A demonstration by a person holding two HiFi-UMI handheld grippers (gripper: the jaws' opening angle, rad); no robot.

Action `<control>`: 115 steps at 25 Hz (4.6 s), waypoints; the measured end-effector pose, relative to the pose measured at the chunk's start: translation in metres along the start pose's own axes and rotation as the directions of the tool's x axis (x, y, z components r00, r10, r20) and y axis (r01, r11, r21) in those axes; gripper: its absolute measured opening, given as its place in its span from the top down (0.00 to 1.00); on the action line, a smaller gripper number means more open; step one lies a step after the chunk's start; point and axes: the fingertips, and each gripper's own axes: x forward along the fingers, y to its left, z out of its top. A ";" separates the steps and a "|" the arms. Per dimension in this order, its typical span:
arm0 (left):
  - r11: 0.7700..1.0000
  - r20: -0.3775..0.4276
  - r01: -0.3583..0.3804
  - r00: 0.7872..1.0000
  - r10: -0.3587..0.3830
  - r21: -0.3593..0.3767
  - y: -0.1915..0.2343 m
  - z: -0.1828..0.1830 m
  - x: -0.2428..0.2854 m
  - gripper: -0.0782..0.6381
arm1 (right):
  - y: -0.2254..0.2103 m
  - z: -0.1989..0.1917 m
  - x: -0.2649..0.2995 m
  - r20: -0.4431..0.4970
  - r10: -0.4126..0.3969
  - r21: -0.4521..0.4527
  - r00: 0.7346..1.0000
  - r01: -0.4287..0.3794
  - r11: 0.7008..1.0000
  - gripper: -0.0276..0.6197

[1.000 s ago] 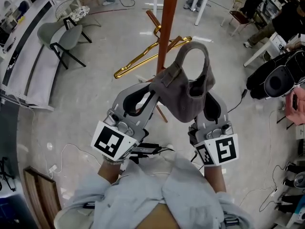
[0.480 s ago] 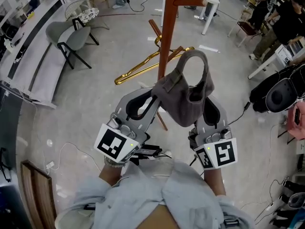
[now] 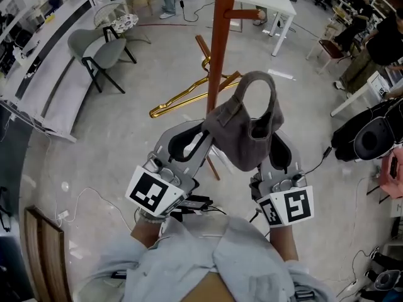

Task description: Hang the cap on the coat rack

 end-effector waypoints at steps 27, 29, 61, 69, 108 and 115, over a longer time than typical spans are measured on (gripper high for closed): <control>0.998 0.055 -0.057 0.997 0.056 0.004 0.027 0.047 0.047 0.82 | -0.032 0.049 0.053 0.024 0.066 -0.031 0.998 -0.066 0.997 0.89; 0.998 0.060 -0.056 0.997 0.056 -0.006 0.031 0.047 0.051 0.82 | -0.035 0.049 0.058 0.019 0.070 -0.030 0.997 -0.070 0.997 0.89; 0.984 -0.066 -0.169 0.984 0.165 -0.051 0.096 0.004 0.058 0.82 | -0.037 -0.010 0.131 -0.168 0.146 0.048 0.975 -0.140 0.989 0.89; 0.982 -0.074 -0.176 0.982 0.172 -0.062 0.103 -0.008 0.061 0.82 | -0.040 -0.021 0.138 -0.131 0.155 0.031 0.979 -0.152 0.988 0.89; 0.995 0.007 -0.093 0.996 0.093 -0.019 0.060 0.025 0.031 0.82 | -0.053 0.022 0.070 0.032 -0.073 -0.184 0.997 0.078 0.980 0.90; 0.997 0.002 -0.070 0.998 0.070 0.033 0.039 0.021 0.028 0.89 | -0.028 0.018 0.049 0.020 -0.009 -0.210 1.000 0.013 0.978 0.95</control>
